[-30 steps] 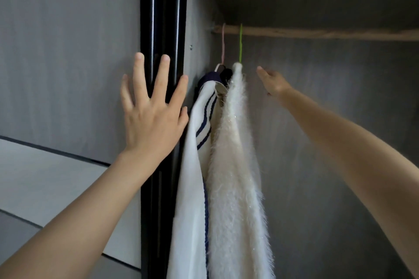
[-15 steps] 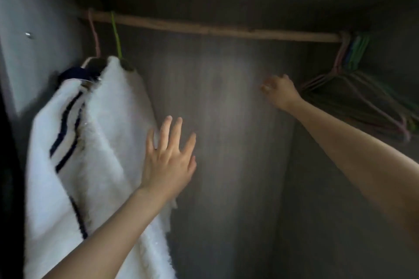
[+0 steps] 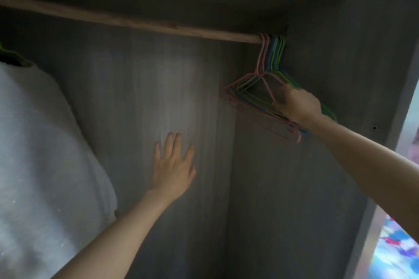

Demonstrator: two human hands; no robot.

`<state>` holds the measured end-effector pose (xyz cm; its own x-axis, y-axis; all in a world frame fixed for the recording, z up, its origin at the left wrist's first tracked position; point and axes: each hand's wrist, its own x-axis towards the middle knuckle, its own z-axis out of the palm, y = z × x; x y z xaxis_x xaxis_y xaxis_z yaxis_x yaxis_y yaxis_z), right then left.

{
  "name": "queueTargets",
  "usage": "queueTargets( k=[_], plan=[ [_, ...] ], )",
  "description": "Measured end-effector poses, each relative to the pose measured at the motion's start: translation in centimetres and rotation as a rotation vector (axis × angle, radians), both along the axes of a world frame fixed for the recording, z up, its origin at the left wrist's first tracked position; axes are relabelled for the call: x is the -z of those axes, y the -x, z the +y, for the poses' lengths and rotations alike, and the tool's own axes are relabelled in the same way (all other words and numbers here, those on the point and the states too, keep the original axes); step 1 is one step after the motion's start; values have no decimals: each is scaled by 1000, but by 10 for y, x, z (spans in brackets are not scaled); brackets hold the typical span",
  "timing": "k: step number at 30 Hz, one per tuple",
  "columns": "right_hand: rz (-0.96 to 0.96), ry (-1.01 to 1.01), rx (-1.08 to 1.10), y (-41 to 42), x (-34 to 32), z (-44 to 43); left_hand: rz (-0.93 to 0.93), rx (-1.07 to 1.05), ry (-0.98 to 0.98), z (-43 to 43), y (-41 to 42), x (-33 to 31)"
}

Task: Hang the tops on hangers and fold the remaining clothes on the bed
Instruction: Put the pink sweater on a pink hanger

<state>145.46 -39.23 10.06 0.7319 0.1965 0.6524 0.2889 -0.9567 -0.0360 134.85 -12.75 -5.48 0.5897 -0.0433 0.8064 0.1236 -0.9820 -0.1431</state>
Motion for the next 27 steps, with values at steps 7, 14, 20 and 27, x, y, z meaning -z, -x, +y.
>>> queueTargets(
  k=[7,14,20,27],
  plan=[
    [79,16,27,-8,13,-2,13,-31,57,-6,-2,2],
    [-57,-51,-32,-19,19,-3,26,-99,129,-10,0,14],
    [-135,-36,-142,-19,27,-6,-10,-95,139,-6,2,24],
    [-509,210,-448,11,77,-41,-10,-113,411,22,8,20]
  ],
)
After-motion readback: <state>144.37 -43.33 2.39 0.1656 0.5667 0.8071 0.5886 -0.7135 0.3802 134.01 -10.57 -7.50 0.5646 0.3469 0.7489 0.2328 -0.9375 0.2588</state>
